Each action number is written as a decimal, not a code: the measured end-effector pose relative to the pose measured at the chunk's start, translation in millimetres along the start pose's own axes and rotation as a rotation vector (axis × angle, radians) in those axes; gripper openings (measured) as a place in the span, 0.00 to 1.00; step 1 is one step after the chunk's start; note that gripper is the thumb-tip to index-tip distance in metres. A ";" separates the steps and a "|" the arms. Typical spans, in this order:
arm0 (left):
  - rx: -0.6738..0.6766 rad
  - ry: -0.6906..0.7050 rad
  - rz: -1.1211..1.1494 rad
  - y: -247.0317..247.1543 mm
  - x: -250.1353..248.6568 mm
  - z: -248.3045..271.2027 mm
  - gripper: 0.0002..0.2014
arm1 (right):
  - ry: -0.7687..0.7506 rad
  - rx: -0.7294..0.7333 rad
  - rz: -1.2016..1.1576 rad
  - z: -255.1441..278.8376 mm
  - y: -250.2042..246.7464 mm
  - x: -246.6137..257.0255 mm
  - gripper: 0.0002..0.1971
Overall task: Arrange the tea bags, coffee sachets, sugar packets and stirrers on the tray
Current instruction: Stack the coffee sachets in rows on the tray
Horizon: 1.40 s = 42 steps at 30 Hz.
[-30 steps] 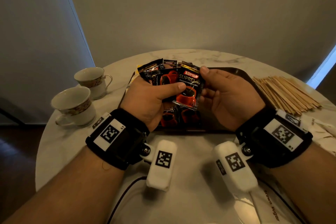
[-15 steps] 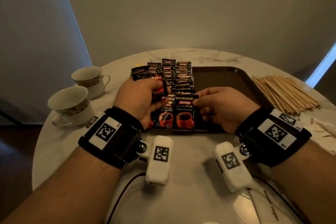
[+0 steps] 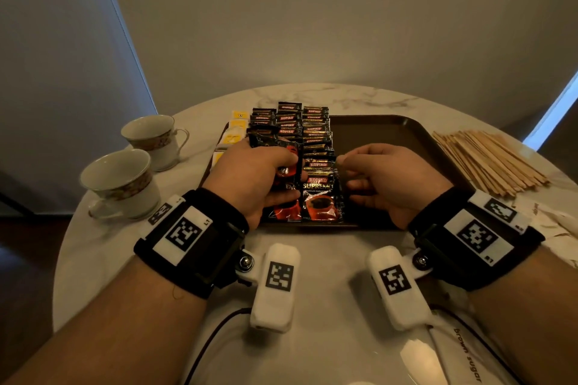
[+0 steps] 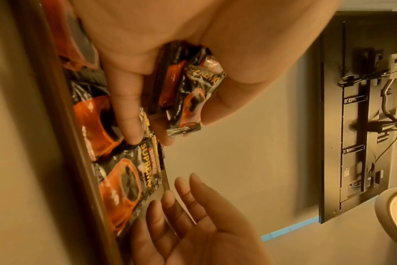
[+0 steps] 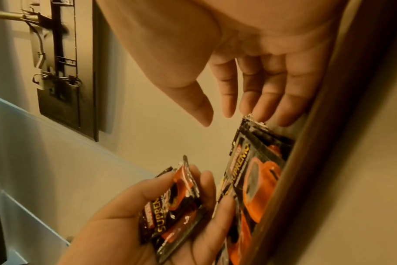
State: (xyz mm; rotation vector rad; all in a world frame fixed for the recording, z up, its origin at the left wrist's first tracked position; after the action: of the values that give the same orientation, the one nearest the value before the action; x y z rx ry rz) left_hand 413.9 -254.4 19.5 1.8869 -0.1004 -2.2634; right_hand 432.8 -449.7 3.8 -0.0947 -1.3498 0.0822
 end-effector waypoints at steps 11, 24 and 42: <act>0.016 -0.028 -0.048 3.0 3.9 -0.1 0.17 | 0.049 0.087 -0.024 7.9 7.5 -0.4 0.07; -0.030 -0.009 0.043 -0.5 0.9 -1.4 0.17 | 0.003 0.067 -0.102 6.8 5.8 4.4 0.12; 0.070 0.005 0.235 1.0 -11.7 5.4 0.09 | -0.217 0.291 -0.287 21.1 23.7 29.3 0.05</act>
State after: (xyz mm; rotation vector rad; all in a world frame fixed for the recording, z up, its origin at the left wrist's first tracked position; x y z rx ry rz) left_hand 410.7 -253.6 32.0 1.8071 -0.3840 -2.1227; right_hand 418.5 -422.4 34.0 0.3612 -1.5406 0.0469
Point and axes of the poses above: each hand's wrist, its own z-axis away from the middle knuckle, its own y-axis out of the palm, x = y × z, the point moved 7 cm from there along -z, towards the middle knuckle, and after that the axes turned 1 degree about -y, right-handed, at the moved point
